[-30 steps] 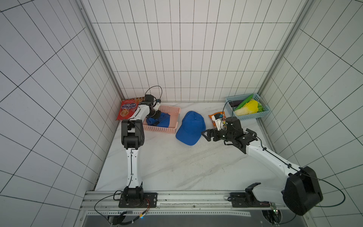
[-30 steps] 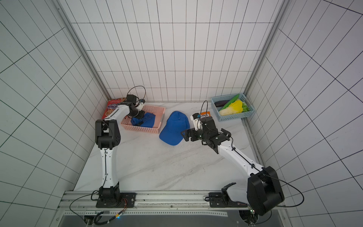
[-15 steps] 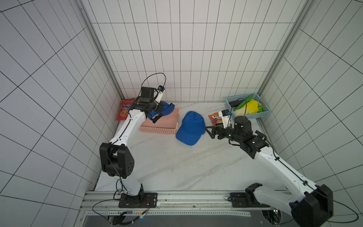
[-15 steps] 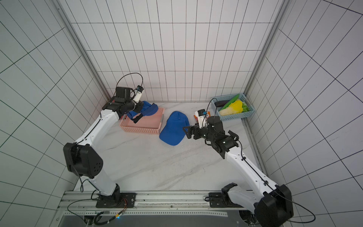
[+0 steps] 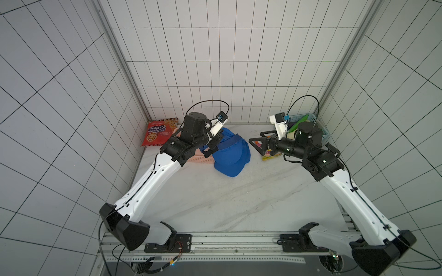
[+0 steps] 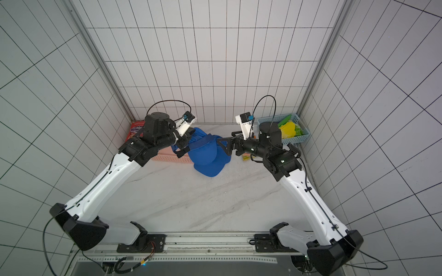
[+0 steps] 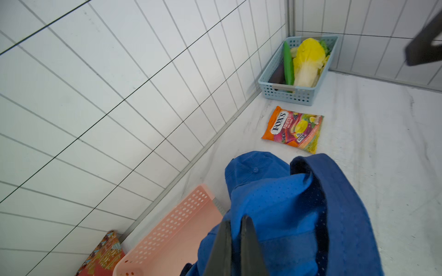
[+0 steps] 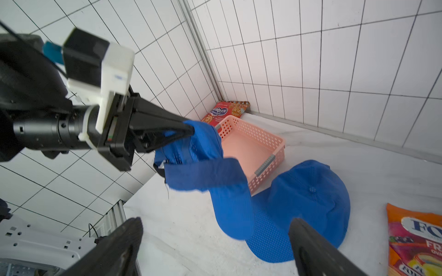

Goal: Turn the baseball cap inside out
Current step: Turn over the baseball cap.

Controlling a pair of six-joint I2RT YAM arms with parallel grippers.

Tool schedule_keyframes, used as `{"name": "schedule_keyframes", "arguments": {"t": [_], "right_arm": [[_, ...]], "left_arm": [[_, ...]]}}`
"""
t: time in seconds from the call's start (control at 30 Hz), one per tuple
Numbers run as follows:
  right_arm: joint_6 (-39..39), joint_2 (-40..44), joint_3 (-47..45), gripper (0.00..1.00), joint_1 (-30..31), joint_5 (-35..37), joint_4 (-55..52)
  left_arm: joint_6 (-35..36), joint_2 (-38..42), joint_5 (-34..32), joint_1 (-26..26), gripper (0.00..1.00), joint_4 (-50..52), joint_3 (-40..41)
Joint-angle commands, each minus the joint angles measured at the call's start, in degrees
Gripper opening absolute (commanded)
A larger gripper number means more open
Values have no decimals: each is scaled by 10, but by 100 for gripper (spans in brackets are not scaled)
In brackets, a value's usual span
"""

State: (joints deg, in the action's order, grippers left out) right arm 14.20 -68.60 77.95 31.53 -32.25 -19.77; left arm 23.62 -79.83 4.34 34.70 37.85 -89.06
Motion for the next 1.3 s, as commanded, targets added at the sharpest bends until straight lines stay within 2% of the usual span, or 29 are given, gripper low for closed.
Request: {"name": "schedule_keyframes", "arguments": {"t": [0.0, 0.17, 0.4, 0.47, 0.5, 0.7, 0.73, 0.77, 0.8, 0.83, 0.87, 0.9, 0.93, 1.07, 1.2, 1.27], "right_arm": [[-21, -28, 26, 99, 3, -39, -86], [-7, -50, 1, 99, 7, -65, -85], [-8, -50, -57, 100, 16, -89, -56], [-11, -51, -64, 94, 17, -93, -57], [-11, -54, -69, 86, 18, -93, -57], [3, -60, -82, 13, 18, -93, -42], [8, -57, -85, 4, 18, -92, -36], [11, -54, -88, 0, 17, -90, -24], [15, -48, -96, 0, 17, -85, -12], [19, -41, -106, 0, 15, -79, 4], [22, -33, -116, 0, 11, -76, 23], [27, -24, -127, 0, 5, -76, 38], [36, -14, -140, 0, -9, -82, 66], [76, 16, -176, 0, -81, -151, 147], [72, 30, -185, 0, -137, -245, 200], [64, 33, -181, 0, -149, -280, 219]], "left_arm": [[3, 7, -16, 40, 0, 15, -22], [-11, 4, -26, 93, 0, -7, -32], [-37, 7, -9, 114, 0, -23, -36], [-46, 12, -11, 114, 0, -28, -33], [-51, 15, -11, 114, 0, -30, -30], [-103, 40, 3, 114, 0, -45, -7], [-112, 46, 3, 114, 2, -48, 0], [-121, 53, -2, 114, 27, -51, 7], [-129, 63, -11, 114, 58, -56, 18], [-141, 74, -23, 112, 75, -66, 29], [-155, 85, -31, 108, 87, -74, 42], [-169, 98, -28, 99, 95, -79, 53], [-204, 114, -4, 75, 98, -81, 62], [-354, 167, 121, -62, 99, -112, 102], [-503, 192, 281, -200, 99, -182, 171], [-555, 180, 332, -236, 99, -198, 195]]}}
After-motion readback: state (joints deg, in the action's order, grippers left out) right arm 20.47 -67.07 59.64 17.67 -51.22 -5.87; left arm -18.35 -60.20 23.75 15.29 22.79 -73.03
